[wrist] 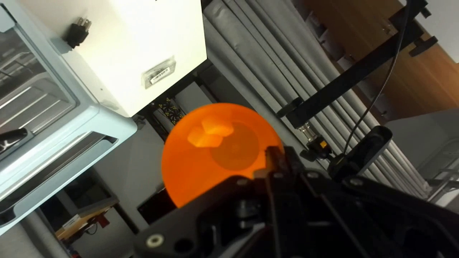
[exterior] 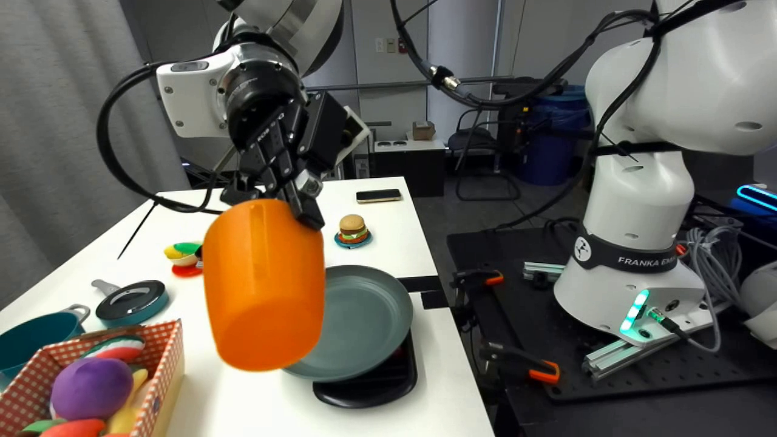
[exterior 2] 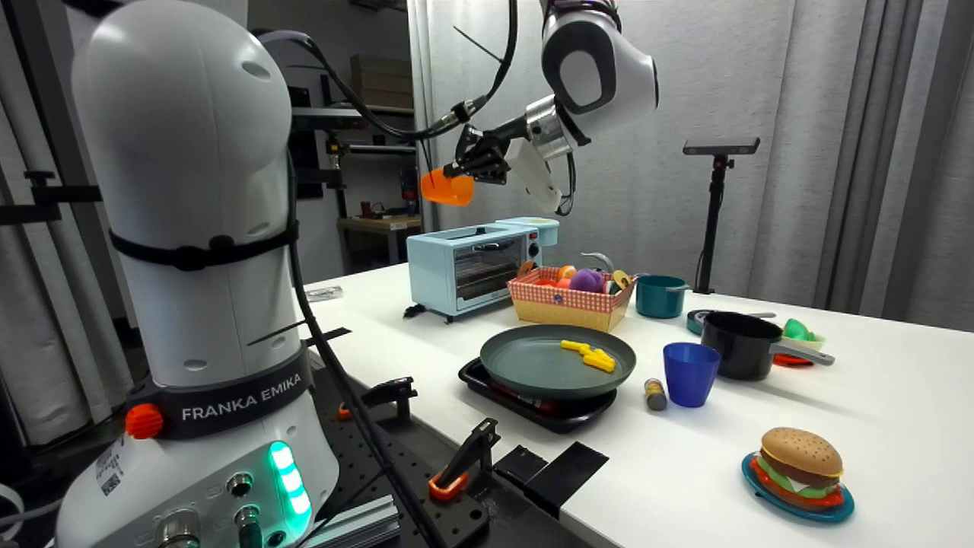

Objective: Pour the things in the orange cup onto the plate

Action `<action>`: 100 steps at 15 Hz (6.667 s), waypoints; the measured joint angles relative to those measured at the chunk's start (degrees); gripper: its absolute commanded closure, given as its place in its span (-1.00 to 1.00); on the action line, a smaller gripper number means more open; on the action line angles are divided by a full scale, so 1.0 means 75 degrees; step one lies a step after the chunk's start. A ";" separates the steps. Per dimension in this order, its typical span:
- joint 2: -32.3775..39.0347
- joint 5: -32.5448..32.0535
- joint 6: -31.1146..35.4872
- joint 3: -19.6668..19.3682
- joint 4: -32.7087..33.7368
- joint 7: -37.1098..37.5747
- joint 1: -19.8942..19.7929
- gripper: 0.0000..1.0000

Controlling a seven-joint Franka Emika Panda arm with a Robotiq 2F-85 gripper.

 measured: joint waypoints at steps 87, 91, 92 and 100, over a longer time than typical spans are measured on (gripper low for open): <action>0.0258 -0.7806 0.5987 0.1601 -0.0111 0.8589 0.1327 0.98; 0.0838 -0.7806 0.5976 0.1617 0.0362 0.8589 0.1327 0.98; 0.0982 -0.7806 0.5970 0.1632 0.0475 0.8589 0.1327 0.98; 0.2099 -0.7801 0.5947 0.1832 0.1267 0.8588 0.1322 0.98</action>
